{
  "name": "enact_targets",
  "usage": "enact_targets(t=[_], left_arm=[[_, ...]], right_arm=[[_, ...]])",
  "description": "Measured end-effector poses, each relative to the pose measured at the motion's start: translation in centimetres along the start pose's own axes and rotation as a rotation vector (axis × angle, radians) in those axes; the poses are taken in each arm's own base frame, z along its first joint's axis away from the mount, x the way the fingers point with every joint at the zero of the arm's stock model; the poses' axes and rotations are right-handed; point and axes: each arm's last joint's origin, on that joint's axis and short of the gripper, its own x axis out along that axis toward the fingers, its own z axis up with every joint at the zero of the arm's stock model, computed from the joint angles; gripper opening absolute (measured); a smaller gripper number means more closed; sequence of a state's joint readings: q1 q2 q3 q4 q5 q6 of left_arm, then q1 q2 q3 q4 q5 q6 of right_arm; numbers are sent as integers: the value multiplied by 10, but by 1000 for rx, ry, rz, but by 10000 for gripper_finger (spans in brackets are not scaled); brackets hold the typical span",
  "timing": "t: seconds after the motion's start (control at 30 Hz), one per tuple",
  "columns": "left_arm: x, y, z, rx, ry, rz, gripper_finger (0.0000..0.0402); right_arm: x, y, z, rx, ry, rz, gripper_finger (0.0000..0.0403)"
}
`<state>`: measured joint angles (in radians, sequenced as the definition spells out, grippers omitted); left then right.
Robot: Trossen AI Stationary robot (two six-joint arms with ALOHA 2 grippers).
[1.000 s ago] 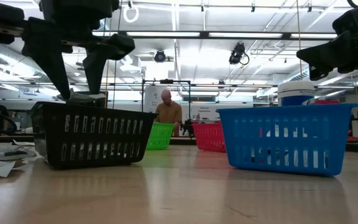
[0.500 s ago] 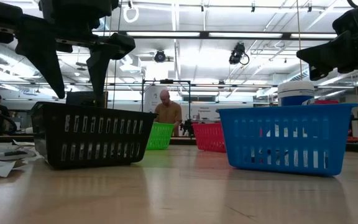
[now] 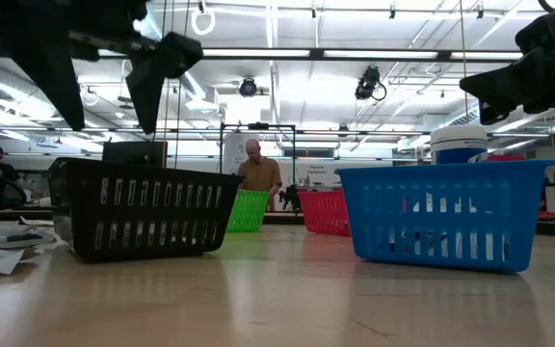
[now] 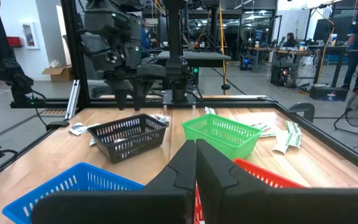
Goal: Pick & Place First Aid Supplies
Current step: Put the black towelette pack into the black bin
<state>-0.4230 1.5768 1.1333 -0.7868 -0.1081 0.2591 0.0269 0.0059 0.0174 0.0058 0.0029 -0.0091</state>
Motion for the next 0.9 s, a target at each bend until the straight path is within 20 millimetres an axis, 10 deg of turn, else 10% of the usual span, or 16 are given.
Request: enact_targets(t=[0.53,0.9], left_arm=[[-18,-90,13,450,-79,-145,273],[-25,-116,23,591,-218,-123,273]], right_arm=[[0,0,0,0,0,0,13],[0,0,0,0,0,0,13]])
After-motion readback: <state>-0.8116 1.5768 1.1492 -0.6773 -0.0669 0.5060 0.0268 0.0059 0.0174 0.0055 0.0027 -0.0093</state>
